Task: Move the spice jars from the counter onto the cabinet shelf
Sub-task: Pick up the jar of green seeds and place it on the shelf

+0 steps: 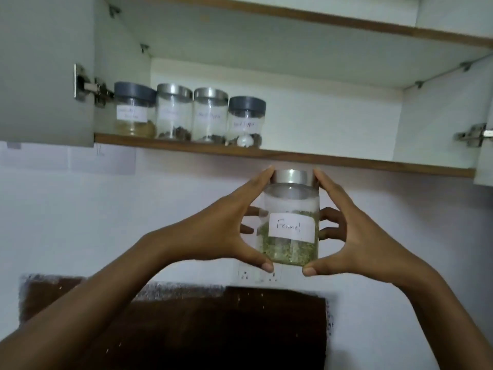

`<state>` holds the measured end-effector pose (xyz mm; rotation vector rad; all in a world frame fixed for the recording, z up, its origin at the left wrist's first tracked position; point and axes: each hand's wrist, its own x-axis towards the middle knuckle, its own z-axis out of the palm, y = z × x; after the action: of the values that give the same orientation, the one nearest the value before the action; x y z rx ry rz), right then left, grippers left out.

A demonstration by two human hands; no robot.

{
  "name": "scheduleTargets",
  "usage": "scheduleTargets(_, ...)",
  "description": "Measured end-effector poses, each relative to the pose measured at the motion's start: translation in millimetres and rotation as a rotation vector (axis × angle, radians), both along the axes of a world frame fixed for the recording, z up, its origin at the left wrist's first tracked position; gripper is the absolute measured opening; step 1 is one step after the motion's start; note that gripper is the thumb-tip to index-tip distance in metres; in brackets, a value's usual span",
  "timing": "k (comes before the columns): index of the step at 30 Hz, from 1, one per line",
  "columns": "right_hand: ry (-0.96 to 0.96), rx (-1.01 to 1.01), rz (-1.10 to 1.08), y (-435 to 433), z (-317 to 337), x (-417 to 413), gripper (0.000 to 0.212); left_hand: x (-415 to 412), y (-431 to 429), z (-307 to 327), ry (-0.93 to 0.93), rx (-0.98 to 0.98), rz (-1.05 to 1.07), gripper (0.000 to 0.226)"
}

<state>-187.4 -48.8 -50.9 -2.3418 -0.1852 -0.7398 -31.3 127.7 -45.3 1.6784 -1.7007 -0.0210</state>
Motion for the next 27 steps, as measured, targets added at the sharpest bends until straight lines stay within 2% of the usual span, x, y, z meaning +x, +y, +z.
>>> scheduleTargets(5, -0.113, -0.058, -0.060, -34, 59, 12, 0.131, 11, -38, 65, -0.273, -0.108, 0.139, 0.132)
scheduleTargets(9, -0.225, -0.185, -0.092, -58, 102, 33, 0.136, 19, -60, 112, -0.506, -0.225, 0.263, 0.132)
scheduleTargets(13, -0.297, -0.307, -0.146, -82, 134, 60, 0.136, 35, -88, 144, -0.723, -0.298, 0.485, 0.132)
scheduleTargets(17, -0.329, -0.332, -0.174, -101, 148, 91, 0.135, 56, -113, 156, -0.801, -0.255, 0.623, 0.131)
scheduleTargets(23, -0.271, -0.369, -0.192, -128, 150, 126, 0.134, 81, -138, 150, -0.764, -0.215, 0.697, 0.121)
scheduleTargets(27, -0.179, -0.283, -0.153, -142, 147, 140, 0.132, 94, -148, 148, -0.759, -0.221, 0.723, 0.111)
